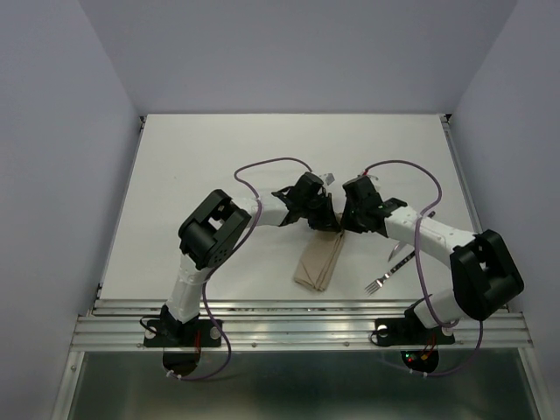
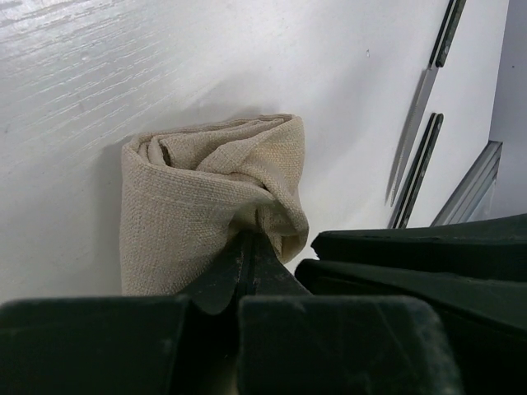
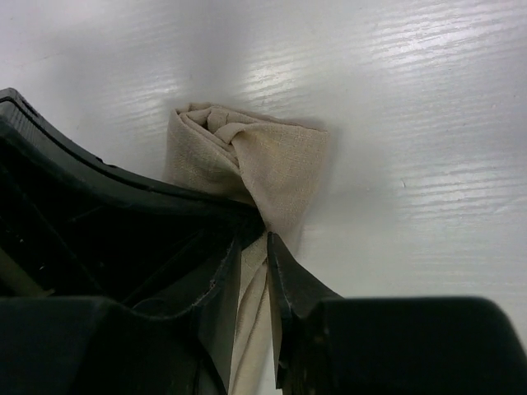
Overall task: Fold the napkin into a case and place the utensils inside
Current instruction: Stuff the top corner of the smaller-rectangle-folded napkin into the folded napkin.
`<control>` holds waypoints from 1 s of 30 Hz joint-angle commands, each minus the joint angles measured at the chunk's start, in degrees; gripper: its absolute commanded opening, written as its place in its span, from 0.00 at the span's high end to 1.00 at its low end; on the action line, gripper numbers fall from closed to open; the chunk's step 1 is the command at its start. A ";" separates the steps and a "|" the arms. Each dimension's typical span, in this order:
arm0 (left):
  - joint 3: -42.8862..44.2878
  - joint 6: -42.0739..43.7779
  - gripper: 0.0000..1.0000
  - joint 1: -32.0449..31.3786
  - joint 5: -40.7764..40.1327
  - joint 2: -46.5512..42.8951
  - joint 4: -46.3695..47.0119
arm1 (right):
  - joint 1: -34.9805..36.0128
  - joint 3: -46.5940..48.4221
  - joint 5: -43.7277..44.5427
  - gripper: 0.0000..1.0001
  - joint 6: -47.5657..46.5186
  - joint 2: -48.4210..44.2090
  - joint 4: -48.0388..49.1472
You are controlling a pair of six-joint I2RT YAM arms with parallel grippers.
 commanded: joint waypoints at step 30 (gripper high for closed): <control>2.28 1.23 1.00 0.34 0.49 -0.43 0.81 | -0.45 4.07 7.98 0.76 -2.57 4.05 0.64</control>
